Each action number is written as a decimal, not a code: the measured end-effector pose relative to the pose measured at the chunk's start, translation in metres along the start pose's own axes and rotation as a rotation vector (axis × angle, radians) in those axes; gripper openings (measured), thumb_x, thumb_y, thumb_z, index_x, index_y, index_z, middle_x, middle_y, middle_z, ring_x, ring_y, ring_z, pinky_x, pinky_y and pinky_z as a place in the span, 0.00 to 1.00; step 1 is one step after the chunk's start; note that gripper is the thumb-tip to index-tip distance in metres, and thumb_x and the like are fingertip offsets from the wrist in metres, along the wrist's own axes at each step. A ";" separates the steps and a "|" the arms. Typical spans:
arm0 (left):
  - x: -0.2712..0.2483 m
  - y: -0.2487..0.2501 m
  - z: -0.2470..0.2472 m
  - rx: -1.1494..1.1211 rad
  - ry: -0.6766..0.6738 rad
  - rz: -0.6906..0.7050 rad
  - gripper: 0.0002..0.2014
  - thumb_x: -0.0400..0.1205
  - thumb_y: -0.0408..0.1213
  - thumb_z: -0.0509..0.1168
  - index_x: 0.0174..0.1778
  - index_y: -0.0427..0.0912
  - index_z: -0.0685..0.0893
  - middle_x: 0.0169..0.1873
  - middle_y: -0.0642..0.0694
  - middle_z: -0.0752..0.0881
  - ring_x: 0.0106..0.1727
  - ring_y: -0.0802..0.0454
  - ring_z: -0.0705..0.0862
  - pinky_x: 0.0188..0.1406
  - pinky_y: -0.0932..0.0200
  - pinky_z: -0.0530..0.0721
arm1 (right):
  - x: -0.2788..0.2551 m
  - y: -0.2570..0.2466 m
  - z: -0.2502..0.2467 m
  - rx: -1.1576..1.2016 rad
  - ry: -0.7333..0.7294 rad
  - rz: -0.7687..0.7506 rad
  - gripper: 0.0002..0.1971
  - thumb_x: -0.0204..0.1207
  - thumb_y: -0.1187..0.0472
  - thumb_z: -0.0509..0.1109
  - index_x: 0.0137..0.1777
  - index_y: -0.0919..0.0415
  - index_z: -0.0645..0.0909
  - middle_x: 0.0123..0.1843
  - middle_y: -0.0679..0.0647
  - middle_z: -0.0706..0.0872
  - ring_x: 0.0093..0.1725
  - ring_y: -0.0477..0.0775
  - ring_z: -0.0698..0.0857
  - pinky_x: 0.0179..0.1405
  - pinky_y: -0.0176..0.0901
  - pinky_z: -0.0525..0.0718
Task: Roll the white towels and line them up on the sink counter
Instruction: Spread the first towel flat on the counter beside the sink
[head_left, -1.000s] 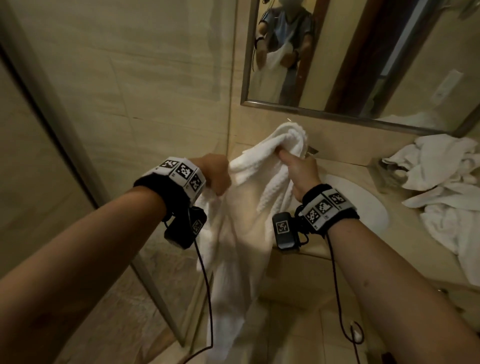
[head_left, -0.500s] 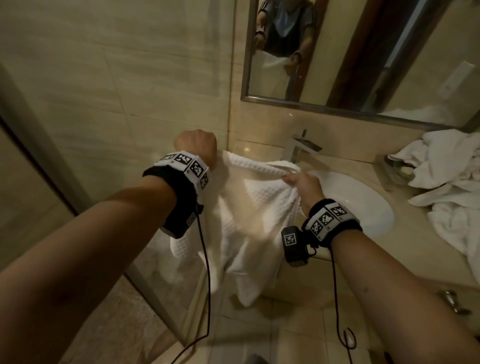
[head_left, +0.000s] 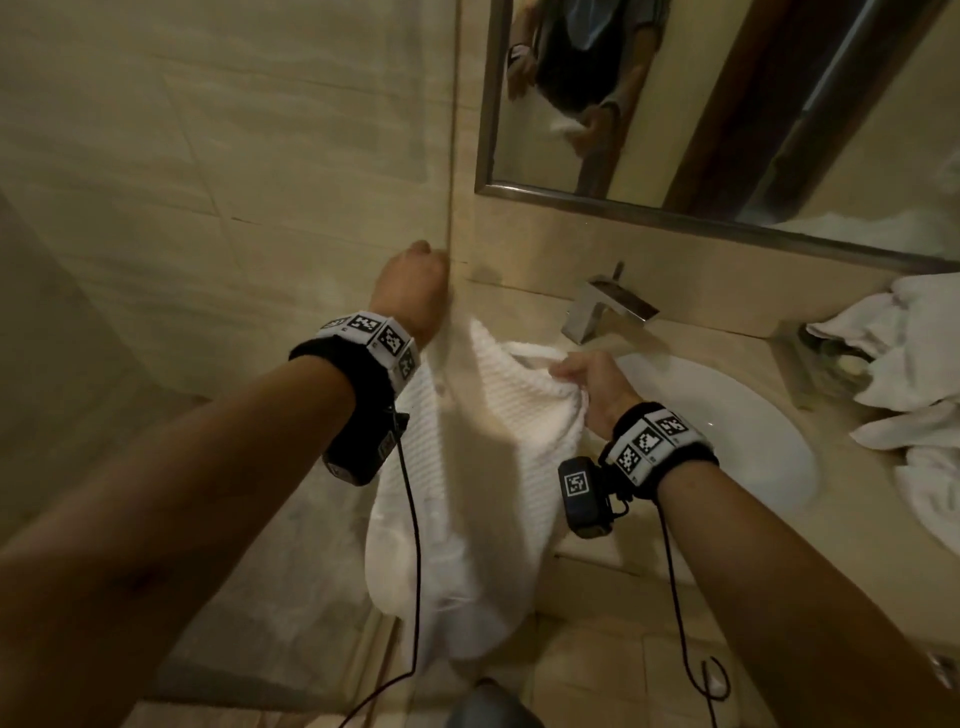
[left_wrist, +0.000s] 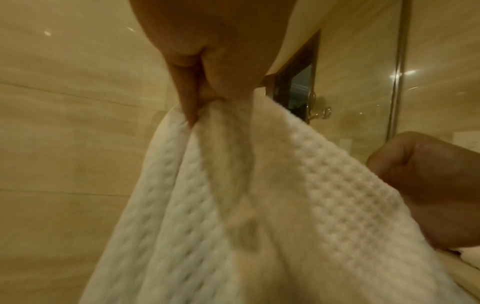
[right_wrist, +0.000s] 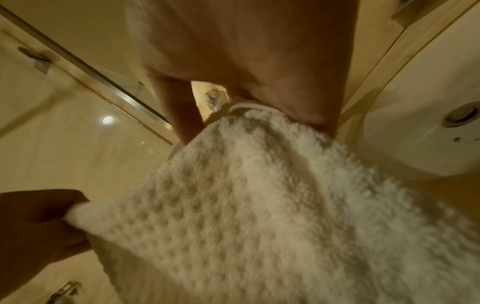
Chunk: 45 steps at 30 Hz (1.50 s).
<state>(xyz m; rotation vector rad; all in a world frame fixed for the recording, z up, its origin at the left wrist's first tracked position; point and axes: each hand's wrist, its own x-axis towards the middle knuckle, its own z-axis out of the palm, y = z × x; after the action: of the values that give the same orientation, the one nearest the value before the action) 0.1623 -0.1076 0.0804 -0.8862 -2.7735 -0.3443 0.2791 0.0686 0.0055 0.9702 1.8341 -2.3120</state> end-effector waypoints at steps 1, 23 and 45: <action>0.008 0.002 0.005 -0.071 0.090 0.067 0.10 0.79 0.24 0.57 0.51 0.25 0.81 0.50 0.28 0.80 0.48 0.29 0.81 0.45 0.42 0.77 | 0.012 -0.004 -0.005 -0.008 0.028 -0.017 0.13 0.68 0.64 0.69 0.50 0.70 0.85 0.44 0.62 0.89 0.47 0.65 0.87 0.51 0.50 0.85; 0.056 -0.026 0.197 -0.139 -0.679 -0.375 0.29 0.83 0.42 0.64 0.79 0.47 0.63 0.69 0.33 0.72 0.65 0.34 0.78 0.62 0.47 0.78 | 0.163 0.021 -0.076 -0.500 0.300 -0.064 0.11 0.83 0.63 0.64 0.60 0.66 0.83 0.48 0.58 0.81 0.47 0.55 0.77 0.44 0.40 0.71; 0.149 -0.035 0.210 -0.068 -0.819 -0.175 0.15 0.85 0.41 0.59 0.56 0.32 0.83 0.56 0.34 0.85 0.54 0.35 0.86 0.44 0.53 0.83 | 0.209 0.032 -0.112 -0.620 0.458 0.209 0.38 0.80 0.42 0.64 0.84 0.59 0.57 0.78 0.62 0.69 0.76 0.62 0.72 0.73 0.48 0.73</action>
<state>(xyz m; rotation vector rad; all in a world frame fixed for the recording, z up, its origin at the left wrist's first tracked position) -0.0034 0.0051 -0.0854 -0.9598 -3.6205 -0.1064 0.1728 0.2301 -0.1357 1.5444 2.2495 -1.3244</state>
